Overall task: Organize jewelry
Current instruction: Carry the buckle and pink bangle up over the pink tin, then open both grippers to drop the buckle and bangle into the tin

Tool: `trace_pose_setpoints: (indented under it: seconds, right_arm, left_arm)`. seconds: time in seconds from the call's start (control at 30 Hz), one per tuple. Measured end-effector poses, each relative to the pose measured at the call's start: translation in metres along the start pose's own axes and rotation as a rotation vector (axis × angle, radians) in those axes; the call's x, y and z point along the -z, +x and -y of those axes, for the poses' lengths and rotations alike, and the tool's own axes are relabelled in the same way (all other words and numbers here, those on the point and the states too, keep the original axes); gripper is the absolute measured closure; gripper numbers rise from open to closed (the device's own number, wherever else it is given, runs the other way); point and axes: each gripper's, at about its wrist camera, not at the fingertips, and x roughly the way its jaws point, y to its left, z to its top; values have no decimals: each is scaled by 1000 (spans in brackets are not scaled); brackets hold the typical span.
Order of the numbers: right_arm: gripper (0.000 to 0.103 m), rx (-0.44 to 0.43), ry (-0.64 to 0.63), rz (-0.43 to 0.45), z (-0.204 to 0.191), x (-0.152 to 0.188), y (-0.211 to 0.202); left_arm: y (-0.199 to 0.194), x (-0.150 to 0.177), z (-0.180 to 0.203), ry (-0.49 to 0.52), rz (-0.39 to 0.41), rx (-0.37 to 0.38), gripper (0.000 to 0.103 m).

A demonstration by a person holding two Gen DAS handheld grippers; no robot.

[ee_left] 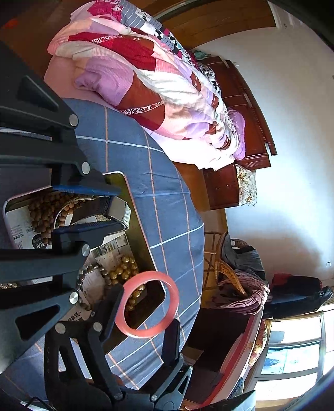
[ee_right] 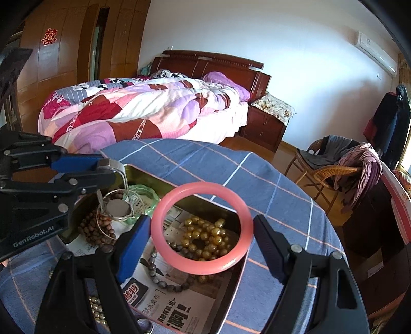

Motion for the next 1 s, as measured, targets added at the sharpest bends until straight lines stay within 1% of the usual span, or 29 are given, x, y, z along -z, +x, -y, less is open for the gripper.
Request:
trace_pose_setpoints:
  seconds: [0.37,0.5,0.53,0.57,0.6,0.67,0.7,0.77,0.87,1.0]
  right_arm:
    - [20,-7,-15,-29,-5,1,8]
    - [20,-23,-17,-42,-6,3,11]
    - [20,-21,-18,-40,-6,4,12]
    - [20,-18,-17,-40,-6,6,11]
    - [20,-16,-12,-40,-6,7,11]
    - [19,-13,-1,-40,-3,9,10]
    - [17,-8,4,-40,-2,10,9]
    - [15,-4,20,-36,1,11,7]
    - [15,8,42,-34,6,13,-1]
    - [15,31,100,-36,15,23,-19]
  left_arm:
    - [7,3,0,1,-10,4,84]
    - [6,4,-2,-9,6,-8,83]
    - [7,4,-2,-13,3,-2,80]
    - [6,5,-2,-15,3,0,69]
    - [5,6,-2,-19,9,-9,50]
    - [-3,7,-3,-29,42,-48,29]
    - [-7,7,-3,-38,58,-44,29]
    - [-11,7,-4,-48,60,-33,29]
    - [-19,11,-4,-49,62,-43,29]
    - [-39,30,-1,-60,64,-68,29]
